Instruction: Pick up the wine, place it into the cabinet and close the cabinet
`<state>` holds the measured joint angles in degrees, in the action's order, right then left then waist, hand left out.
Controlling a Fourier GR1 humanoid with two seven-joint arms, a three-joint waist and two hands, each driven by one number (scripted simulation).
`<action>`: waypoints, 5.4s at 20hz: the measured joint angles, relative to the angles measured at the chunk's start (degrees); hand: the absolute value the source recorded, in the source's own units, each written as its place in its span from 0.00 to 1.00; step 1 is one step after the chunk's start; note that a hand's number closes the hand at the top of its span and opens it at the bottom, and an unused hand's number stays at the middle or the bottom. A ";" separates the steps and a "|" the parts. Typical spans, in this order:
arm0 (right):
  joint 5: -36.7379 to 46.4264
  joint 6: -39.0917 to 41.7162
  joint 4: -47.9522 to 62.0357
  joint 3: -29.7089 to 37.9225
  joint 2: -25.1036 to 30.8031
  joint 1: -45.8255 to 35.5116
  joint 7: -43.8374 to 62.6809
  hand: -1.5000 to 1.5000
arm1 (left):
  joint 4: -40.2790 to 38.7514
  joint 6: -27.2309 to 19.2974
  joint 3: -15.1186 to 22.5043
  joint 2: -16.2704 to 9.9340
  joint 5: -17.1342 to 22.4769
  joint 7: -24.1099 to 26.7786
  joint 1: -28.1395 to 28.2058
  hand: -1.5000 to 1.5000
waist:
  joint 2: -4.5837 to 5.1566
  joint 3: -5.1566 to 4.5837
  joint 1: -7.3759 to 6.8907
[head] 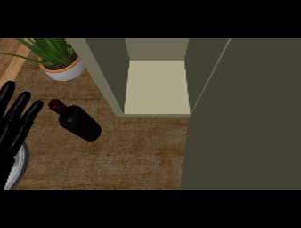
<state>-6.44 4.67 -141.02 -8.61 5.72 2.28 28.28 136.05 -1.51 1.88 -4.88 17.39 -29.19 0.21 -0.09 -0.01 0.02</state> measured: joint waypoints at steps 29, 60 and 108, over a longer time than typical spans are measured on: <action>-0.63 0.57 -1.43 5.10 0.66 -5.82 7.77 0.00 | -26.53 14.89 -15.70 -4.86 11.63 9.78 -1.82 0.00 | 0.03 0.00 0.34; 0.06 0.58 -2.00 4.53 -1.19 -6.65 9.25 0.00 | -63.82 24.65 -16.74 -4.67 -1.37 38.59 -8.29 0.00 | 0.05 -0.01 0.50; 0.83 1.50 -1.68 4.46 -1.94 -8.50 10.91 0.00 | -99.84 29.56 -11.37 -5.40 -12.26 65.88 -22.61 1.00 | -0.02 0.06 0.64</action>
<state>-5.61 6.17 -142.70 -4.15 3.79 -6.22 39.18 36.21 28.04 -9.49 -10.28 5.13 36.70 -22.40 -0.11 0.05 0.66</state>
